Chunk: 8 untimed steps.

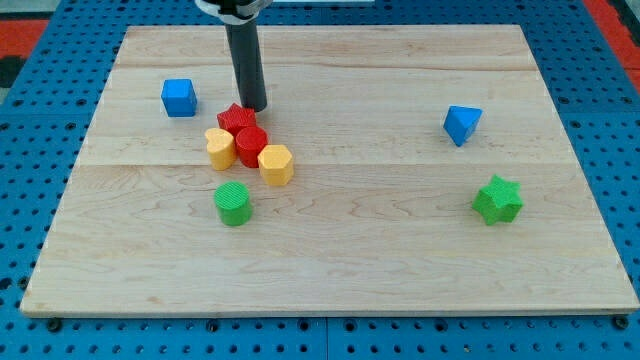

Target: Slide the blue cube towards top left

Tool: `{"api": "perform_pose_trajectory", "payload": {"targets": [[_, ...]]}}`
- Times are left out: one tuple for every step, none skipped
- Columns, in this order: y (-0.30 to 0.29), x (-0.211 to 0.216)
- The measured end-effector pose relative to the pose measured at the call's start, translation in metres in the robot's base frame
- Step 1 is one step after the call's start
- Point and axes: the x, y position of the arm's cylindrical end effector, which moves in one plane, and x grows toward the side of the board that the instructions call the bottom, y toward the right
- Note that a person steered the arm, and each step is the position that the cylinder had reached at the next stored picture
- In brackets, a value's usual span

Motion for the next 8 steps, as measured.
{"api": "perform_pose_trajectory", "payload": {"targets": [[0.016,0.0],[0.023,-0.012],[0.02,-0.017],[-0.084,-0.029],[-0.103,-0.04],[-0.132,-0.065],[-0.155,-0.053],[-0.142,-0.056]]}}
